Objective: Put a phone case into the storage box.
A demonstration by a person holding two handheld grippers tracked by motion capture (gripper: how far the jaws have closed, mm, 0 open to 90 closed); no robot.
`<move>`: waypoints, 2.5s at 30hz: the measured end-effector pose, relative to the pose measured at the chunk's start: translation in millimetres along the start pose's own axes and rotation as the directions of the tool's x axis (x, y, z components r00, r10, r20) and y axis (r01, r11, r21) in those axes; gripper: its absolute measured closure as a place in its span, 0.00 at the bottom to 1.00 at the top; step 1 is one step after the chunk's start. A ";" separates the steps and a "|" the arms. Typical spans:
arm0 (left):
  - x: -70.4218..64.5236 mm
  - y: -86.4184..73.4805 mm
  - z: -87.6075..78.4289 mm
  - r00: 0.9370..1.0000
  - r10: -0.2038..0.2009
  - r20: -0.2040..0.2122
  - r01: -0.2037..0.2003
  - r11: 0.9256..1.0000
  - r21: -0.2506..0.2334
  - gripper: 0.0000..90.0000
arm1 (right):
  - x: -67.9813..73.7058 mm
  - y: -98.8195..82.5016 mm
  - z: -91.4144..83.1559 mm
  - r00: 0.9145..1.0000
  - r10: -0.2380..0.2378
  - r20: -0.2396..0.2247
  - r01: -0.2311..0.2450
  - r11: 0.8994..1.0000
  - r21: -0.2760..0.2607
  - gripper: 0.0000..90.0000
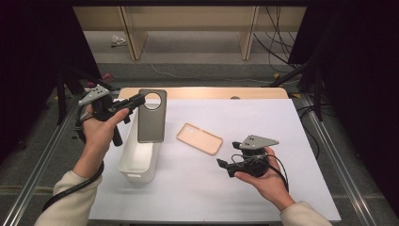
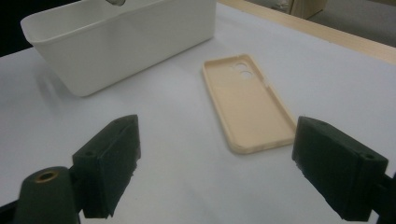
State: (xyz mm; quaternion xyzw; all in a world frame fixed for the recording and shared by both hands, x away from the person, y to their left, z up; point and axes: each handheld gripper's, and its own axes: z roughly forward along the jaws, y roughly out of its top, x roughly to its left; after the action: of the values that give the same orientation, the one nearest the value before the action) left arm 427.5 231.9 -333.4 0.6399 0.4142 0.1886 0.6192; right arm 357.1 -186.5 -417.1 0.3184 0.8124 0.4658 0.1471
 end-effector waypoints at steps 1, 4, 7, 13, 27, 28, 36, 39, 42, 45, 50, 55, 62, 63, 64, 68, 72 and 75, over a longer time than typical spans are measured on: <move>0.9 0.6 -0.1 1.000 0.001 -0.001 -0.001 1.000 0.000 0.91 | -0.2 -0.1 0.1 1.000 0.001 0.000 -0.001 1.000 0.000 0.18; 4.4 3.1 -0.2 1.000 0.006 -0.003 -0.006 1.000 -0.004 0.91 | -0.8 -0.2 -0.1 1.000 0.006 0.002 -0.006 1.000 0.000 0.18; 8.0 4.8 0.8 1.000 0.010 -0.004 -0.010 1.000 -0.002 0.91 | -1.0 -0.2 -0.2 1.000 0.008 0.003 -0.008 1.000 0.000 0.18; 16.1 8.1 3.3 1.000 0.022 -0.010 -0.022 1.000 0.007 0.91 | -1.8 -0.3 -0.2 1.000 0.012 0.005 -0.012 1.000 -0.001 0.18; 31.0 11.6 5.0 0.999 0.037 -0.020 -0.037 0.999 0.011 0.91 | -2.4 -0.5 -0.2 1.000 0.017 0.005 -0.017 1.000 -0.002 0.18; 32.1 11.4 5.3 0.999 0.036 -0.021 -0.036 0.999 0.011 0.91 | -2.5 -0.6 -0.2 1.000 0.018 0.005 -0.018 1.000 -0.003 0.18; 38.8 9.4 9.3 0.999 0.043 -0.030 -0.043 0.999 0.015 0.91 | -3.0 -0.7 -0.4 1.000 0.021 0.007 -0.021 1.000 -0.005 0.18; 41.0 9.5 10.9 0.998 0.048 -0.034 -0.047 0.999 0.019 0.91 | -3.0 -0.8 -0.1 1.000 0.021 0.006 -0.021 1.000 -0.005 0.18; 42.9 10.6 11.9 0.998 0.052 -0.038 -0.051 0.998 0.020 0.91 | -3.2 -0.8 -0.1 1.000 0.021 0.006 -0.021 1.000 -0.005 0.18; 44.5 11.4 13.0 0.997 0.058 -0.041 -0.057 0.998 0.022 0.91 | -3.3 -0.9 -0.1 1.000 0.022 0.006 -0.022 1.000 -0.005 0.18; 47.3 12.2 14.6 0.997 0.063 -0.044 -0.062 0.998 0.023 0.91 | -3.3 -0.9 -0.1 1.000 0.022 0.007 -0.022 1.000 -0.005 0.18; 51.4 12.0 16.7 0.997 0.064 -0.045 -0.063 0.998 0.022 0.91 | -3.5 -1.1 -0.1 1.000 0.023 0.006 -0.023 1.000 -0.004 0.18; 57.2 10.9 19.5 0.996 0.062 -0.056 -0.061 0.998 0.028 0.91 | -3.9 -1.3 0.3 1.000 0.026 0.004 -0.026 1.000 -0.002 0.18; 58.1 11.0 19.9 0.996 0.065 -0.057 -0.063 0.998 0.028 0.91 | -3.8 -1.4 0.3 1.000 0.027 0.004 -0.027 1.000 -0.001 0.18; 58.8 11.0 20.4 0.996 0.065 -0.057 -0.063 0.998 0.029 0.91 | -3.9 -1.5 0.4 1.000 0.028 0.003 -0.028 1.000 -0.001 0.18; 61.3 11.7 22.5 0.995 0.073 -0.062 -0.071 0.997 0.033 0.91 | -3.9 -1.4 0.5 1.000 0.028 0.003 -0.028 1.000 -0.002 0.18; 64.5 12.1 24.5 0.995 0.077 -0.068 -0.074 0.997 0.038 0.91 | -3.9 -1.5 0.5 1.000 0.029 0.002 -0.029 1.000 -0.002 0.18; 66.4 11.9 25.8 0.994 0.078 -0.073 -0.075 0.996 0.041 0.91 | -4.2 -1.6 0.6 1.000 0.030 0.002 -0.030 1.000 -0.003 0.18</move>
State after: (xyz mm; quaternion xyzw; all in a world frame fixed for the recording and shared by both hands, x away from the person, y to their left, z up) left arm 489.4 267.5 -344.3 0.6595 0.4156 0.2279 0.5835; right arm 360.0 -189.4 -419.0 0.3307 0.8068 0.4687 0.1414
